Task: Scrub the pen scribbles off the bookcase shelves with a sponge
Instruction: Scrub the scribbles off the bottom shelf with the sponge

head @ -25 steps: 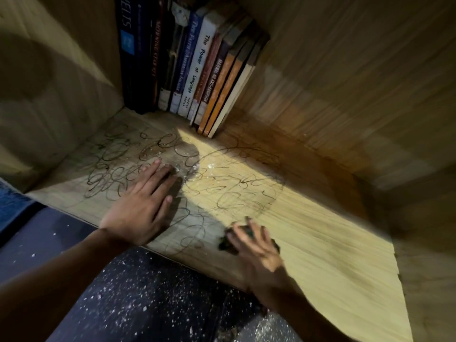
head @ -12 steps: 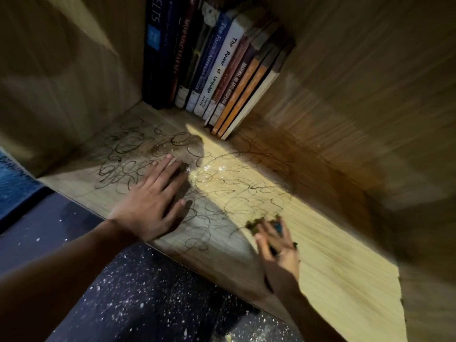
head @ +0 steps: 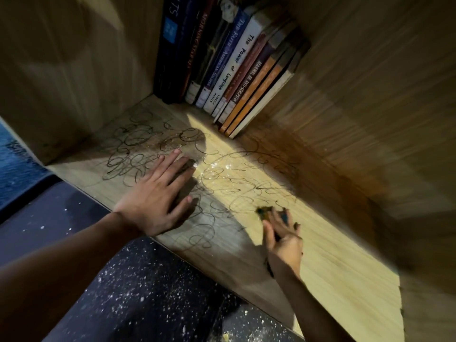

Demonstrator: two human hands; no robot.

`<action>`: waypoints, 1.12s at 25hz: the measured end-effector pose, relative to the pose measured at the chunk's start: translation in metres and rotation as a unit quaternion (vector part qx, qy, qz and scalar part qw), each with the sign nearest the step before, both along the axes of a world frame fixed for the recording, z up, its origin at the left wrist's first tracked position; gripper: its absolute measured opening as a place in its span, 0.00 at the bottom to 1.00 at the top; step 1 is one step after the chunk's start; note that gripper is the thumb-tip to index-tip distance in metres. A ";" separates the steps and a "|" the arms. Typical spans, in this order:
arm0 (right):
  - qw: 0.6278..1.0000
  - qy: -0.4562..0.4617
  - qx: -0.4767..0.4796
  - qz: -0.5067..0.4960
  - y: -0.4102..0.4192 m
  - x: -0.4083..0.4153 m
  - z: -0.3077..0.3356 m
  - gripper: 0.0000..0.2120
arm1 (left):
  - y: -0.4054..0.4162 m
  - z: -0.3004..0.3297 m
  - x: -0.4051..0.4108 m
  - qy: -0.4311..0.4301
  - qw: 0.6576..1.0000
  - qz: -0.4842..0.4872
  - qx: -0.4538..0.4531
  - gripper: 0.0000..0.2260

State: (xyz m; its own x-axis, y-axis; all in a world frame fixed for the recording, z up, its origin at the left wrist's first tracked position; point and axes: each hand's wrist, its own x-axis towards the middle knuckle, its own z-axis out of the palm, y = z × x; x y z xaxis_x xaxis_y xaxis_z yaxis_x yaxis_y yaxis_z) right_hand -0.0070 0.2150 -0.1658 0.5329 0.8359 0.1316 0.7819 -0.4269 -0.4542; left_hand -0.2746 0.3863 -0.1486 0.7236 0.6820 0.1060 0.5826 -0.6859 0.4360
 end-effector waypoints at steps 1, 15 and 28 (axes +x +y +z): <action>0.998 0.007 0.017 -0.065 0.009 0.002 0.004 0.15 | 0.000 -0.001 0.000 0.001 1.000 0.000 0.001 0.34; 0.995 0.075 -0.018 -0.068 0.025 -0.061 0.026 0.16 | 0.004 -0.011 0.002 0.010 1.000 0.001 0.006 0.32; 0.994 -0.098 -0.046 0.004 -0.001 -0.118 -0.006 0.30 | 0.005 -0.014 0.003 0.001 1.000 -0.011 0.009 0.30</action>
